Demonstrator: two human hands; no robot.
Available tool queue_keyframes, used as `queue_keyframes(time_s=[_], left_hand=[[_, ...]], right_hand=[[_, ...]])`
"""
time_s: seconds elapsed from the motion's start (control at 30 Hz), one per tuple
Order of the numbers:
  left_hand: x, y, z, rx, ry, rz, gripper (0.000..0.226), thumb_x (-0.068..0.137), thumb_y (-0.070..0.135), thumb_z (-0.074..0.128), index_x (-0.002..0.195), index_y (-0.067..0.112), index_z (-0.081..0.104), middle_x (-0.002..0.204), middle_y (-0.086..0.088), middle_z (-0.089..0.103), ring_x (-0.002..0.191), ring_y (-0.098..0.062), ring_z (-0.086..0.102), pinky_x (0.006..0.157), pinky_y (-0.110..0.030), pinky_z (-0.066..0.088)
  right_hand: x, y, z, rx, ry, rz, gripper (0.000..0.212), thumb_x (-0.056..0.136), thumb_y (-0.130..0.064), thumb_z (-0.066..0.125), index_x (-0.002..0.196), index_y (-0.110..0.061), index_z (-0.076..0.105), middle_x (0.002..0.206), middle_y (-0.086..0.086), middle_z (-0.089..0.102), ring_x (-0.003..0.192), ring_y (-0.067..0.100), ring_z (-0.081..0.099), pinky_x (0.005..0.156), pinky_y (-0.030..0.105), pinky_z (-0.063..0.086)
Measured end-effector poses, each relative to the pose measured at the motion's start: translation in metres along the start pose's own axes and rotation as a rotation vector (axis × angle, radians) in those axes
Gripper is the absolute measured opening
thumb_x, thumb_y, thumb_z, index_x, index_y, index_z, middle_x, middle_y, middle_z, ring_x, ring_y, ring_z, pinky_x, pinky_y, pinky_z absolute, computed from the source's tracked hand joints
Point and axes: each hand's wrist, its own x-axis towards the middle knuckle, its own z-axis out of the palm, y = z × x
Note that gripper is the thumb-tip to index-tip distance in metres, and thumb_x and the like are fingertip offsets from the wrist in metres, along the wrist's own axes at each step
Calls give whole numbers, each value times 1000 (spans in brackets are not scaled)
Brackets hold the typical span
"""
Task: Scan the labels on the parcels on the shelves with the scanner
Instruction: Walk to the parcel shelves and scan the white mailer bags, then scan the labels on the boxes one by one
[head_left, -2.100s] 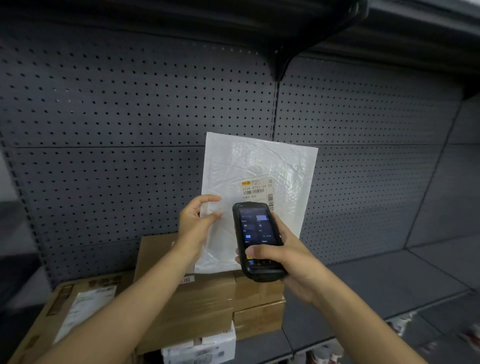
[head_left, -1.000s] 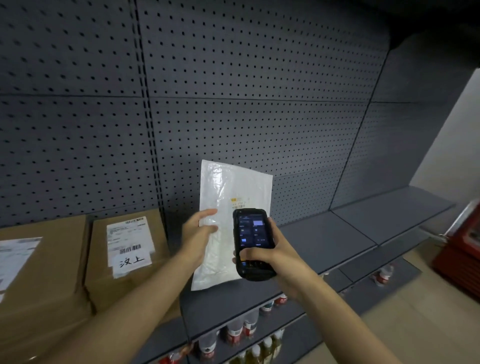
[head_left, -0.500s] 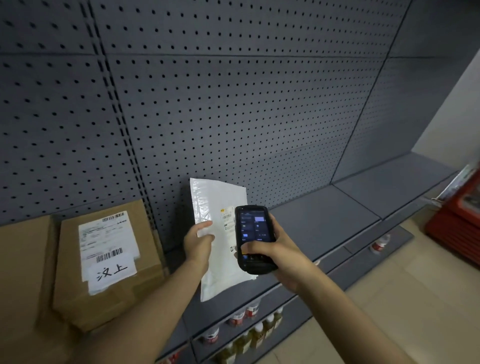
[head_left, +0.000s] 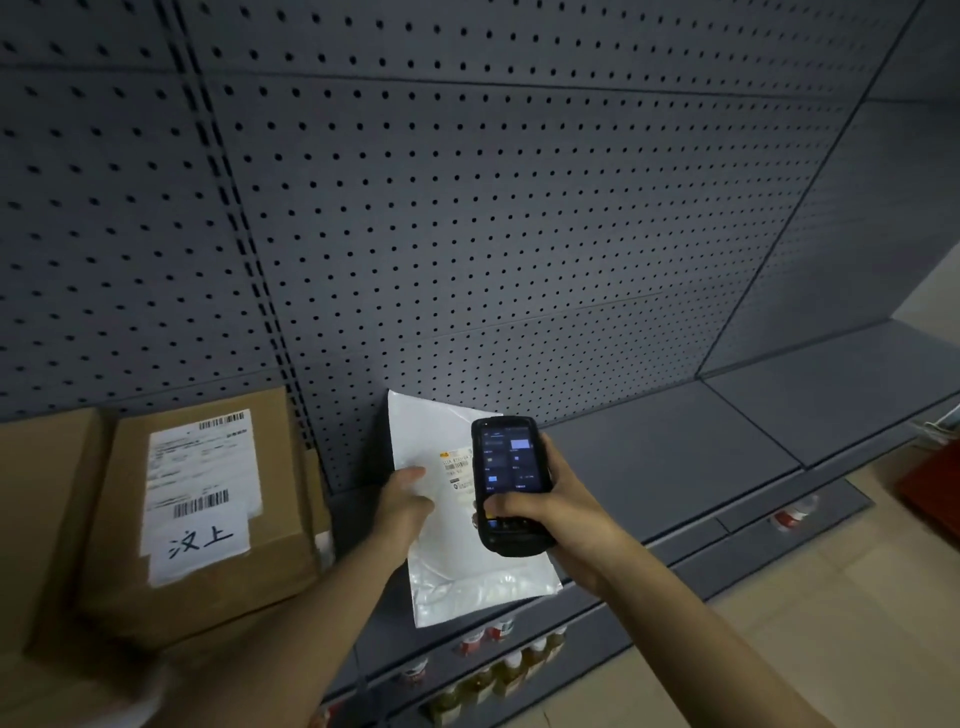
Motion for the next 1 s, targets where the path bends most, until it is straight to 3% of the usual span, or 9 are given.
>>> queue_keyframes(time_s=[0.1, 0.37, 0.5, 0.6, 0.7, 0.77, 0.87, 0.93, 1.0], left_hand=[[5, -12, 4, 94, -21, 27, 56, 82, -13, 53, 131, 13, 49, 142, -14, 40, 125, -35, 45, 100, -43, 44], [-2, -9, -1, 395, 75, 134, 57, 81, -10, 50, 130, 19, 53, 155, -6, 15, 145, -23, 13, 115, -32, 26], [-12, 7, -11, 436, 64, 224, 55, 82, -12, 51, 127, 18, 54, 148, -3, 28, 140, -18, 25, 109, -16, 21], [-9, 17, -22, 474, 19, 336, 43, 81, 0, 57, 115, 27, 58, 133, -2, 48, 127, -17, 43, 112, -35, 34], [-27, 41, -42, 377, 41, 532, 37, 76, 25, 62, 109, 10, 55, 112, -15, 58, 103, -25, 59, 88, -40, 51], [-43, 61, -55, 285, 52, 634, 37, 85, 26, 59, 111, 1, 54, 104, -20, 62, 95, -28, 62, 83, -41, 52], [-49, 75, -79, 444, 236, 659, 34, 86, 35, 46, 112, 16, 56, 117, -20, 59, 106, -36, 59, 95, -55, 47], [-55, 80, -101, 525, 273, 552, 30, 82, 25, 49, 110, 21, 59, 118, -10, 57, 108, -30, 56, 94, -45, 48], [-55, 76, -123, 693, 468, 559, 35, 80, 6, 57, 113, 17, 60, 118, -3, 54, 110, -23, 52, 94, -34, 45]], right_hand=[[4, -1, 0, -13, -32, 3, 78, 60, 1, 77, 129, -25, 50, 120, 22, 66, 100, 34, 69, 78, 37, 61], [15, -2, 5, -40, -73, 2, 77, 59, 1, 77, 127, -24, 52, 118, 23, 67, 93, 31, 69, 81, 47, 59], [20, -5, 17, -31, -92, 9, 80, 58, -1, 77, 129, -24, 50, 119, 19, 68, 90, 25, 69, 69, 33, 59], [24, -9, 31, -30, -142, 8, 77, 61, 1, 78, 127, -27, 50, 115, 19, 69, 94, 29, 70, 73, 35, 59], [30, -16, 45, -41, -189, -20, 68, 73, 11, 74, 124, -27, 53, 111, 12, 71, 96, 26, 70, 75, 35, 60], [34, -21, 55, -41, -230, -37, 69, 71, 12, 74, 127, -23, 53, 112, 13, 70, 94, 23, 69, 71, 32, 59], [38, -29, 74, -31, -289, -59, 75, 60, 3, 76, 126, -24, 53, 109, 10, 72, 94, 23, 70, 68, 28, 58], [39, -33, 88, -6, -323, -62, 75, 58, 2, 75, 125, -24, 54, 111, 11, 72, 93, 23, 70, 66, 26, 58], [42, -33, 100, 14, -360, -53, 76, 59, 4, 76, 126, -23, 53, 112, 12, 72, 91, 23, 70, 63, 27, 58]])
